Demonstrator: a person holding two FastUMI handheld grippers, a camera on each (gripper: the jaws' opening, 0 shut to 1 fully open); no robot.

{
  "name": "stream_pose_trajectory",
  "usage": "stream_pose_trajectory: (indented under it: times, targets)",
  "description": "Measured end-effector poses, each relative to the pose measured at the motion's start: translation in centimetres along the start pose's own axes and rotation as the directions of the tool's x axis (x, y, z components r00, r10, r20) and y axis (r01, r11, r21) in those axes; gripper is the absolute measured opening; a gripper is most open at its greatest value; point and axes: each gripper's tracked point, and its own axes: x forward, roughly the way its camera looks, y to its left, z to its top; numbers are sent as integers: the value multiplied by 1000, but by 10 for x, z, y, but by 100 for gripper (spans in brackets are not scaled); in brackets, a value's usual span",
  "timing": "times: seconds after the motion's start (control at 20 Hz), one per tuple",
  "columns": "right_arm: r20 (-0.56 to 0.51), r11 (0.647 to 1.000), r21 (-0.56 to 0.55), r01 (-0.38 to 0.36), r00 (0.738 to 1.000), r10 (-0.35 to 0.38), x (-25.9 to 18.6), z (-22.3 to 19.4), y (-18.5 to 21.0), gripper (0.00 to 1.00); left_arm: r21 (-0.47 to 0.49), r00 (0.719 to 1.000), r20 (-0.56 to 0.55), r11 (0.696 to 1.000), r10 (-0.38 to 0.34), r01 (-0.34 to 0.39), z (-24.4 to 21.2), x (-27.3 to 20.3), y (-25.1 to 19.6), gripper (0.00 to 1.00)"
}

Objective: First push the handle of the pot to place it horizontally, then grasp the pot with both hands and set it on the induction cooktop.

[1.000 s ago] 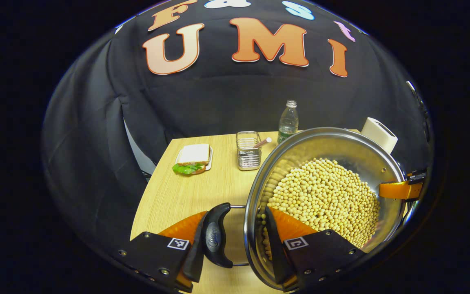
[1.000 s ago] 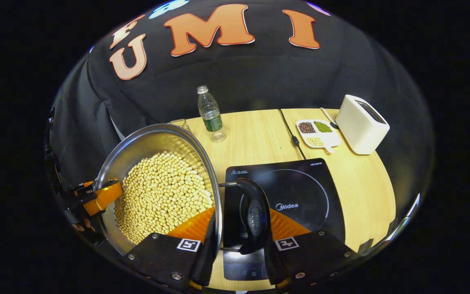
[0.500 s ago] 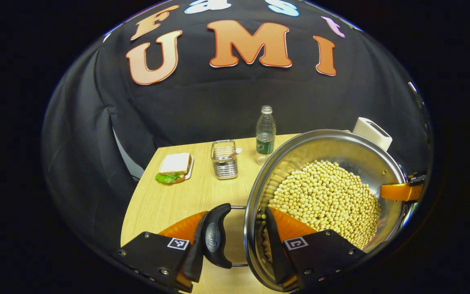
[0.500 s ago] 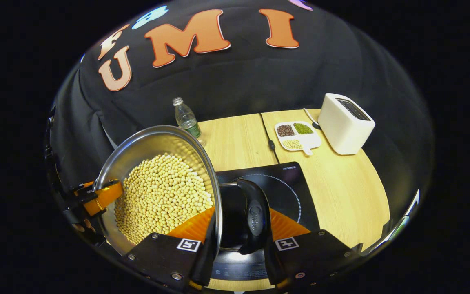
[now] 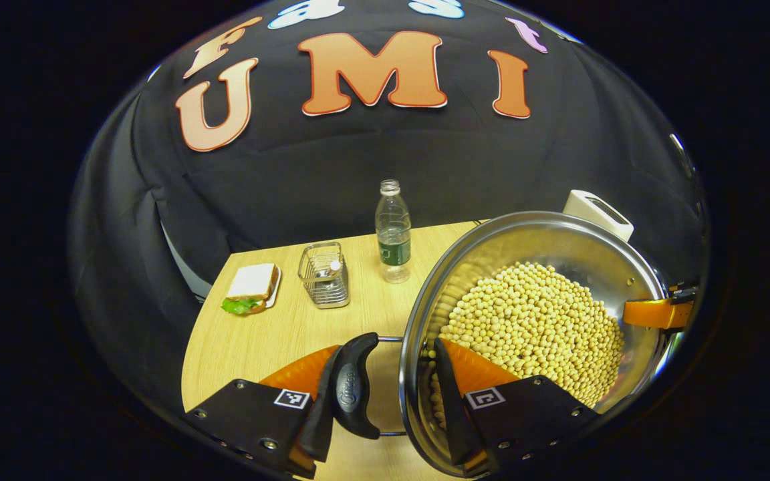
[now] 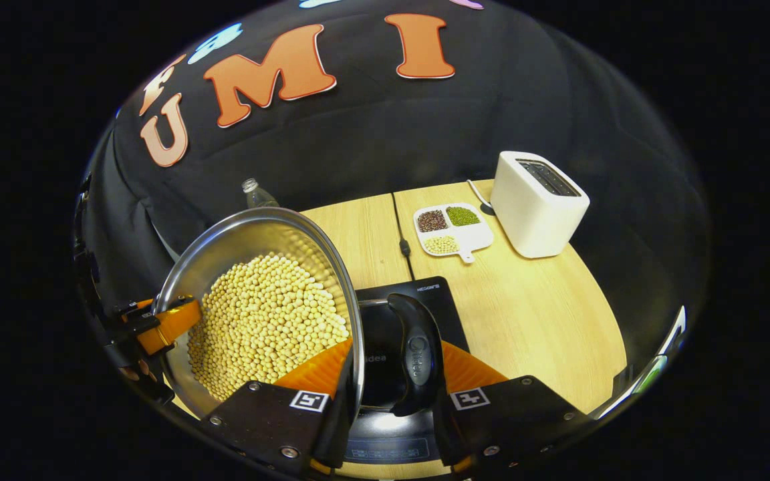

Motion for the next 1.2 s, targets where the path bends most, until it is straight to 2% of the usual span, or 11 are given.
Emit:
stream_pose_trajectory:
  times: [0.25,0.3,0.45,0.5,1.2]
  targets:
    - [-11,1000,23,16,1000,-16,-1,-4,0,52,11,1000,-15,1000,-17,17,4,1,2,69]
    - [-12,1000,24,19,1000,-19,-1,-3,0,47,9,1000,-21,1000,-20,20,3,1,2,69]
    - [-21,999,35,22,1000,-21,-1,-2,-2,47,10,999,-38,1000,-26,26,4,3,1,69]
    - [-26,999,39,22,999,-21,-2,-4,-1,52,12,999,-43,1000,-27,28,4,1,2,69]
    - [-82,996,83,27,996,-20,-7,0,-12,52,19,988,-151,1000,-17,20,10,0,3,69]
